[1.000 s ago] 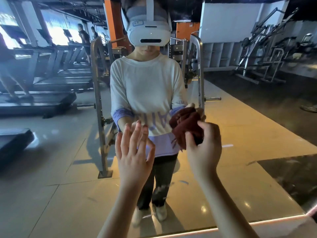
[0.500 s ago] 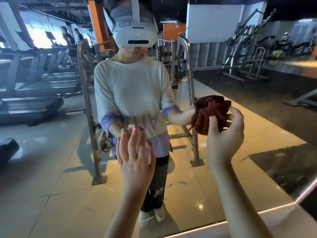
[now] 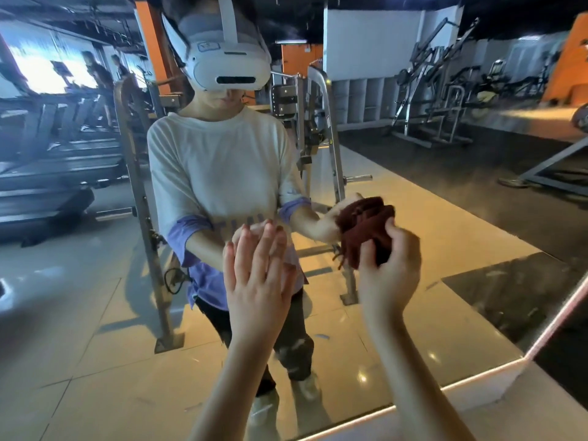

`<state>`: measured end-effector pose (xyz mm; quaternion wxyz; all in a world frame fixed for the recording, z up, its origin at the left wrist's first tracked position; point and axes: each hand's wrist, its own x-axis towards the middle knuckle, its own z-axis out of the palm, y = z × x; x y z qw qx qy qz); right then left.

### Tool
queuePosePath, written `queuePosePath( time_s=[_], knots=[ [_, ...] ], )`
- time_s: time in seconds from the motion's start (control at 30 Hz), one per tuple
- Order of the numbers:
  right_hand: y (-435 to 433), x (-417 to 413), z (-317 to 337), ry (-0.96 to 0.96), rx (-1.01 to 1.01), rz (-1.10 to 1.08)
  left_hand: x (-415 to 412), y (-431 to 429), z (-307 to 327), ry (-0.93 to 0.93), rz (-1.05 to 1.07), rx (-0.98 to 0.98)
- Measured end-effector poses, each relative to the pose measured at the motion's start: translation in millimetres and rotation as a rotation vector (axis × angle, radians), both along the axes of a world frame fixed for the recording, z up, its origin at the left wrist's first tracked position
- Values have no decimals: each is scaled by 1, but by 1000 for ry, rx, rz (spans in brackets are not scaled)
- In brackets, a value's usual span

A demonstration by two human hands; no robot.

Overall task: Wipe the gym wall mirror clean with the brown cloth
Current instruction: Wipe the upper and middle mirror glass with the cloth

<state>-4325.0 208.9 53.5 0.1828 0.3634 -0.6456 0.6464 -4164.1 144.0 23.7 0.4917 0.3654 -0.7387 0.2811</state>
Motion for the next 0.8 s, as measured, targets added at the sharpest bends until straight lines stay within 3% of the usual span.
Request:
queuePosePath(
  time_s=[0.1,0.17,0.37,0.57,0.8],
  knots=[
    [2,15,-21,209,79,86,-1,0,0,19,28,-15],
    [1,3,-23,243,75,95,-2,1,1,22,31,-26],
    [7,-33,-23,-84,34,68,-9,7,-1,46,103,-1],
    [16,-11,-51,270,211,243,-25,11,-3,150,132,22],
    [18,-30,-57,25,146,124,-28,15,-3,153,129,77]
  ],
)
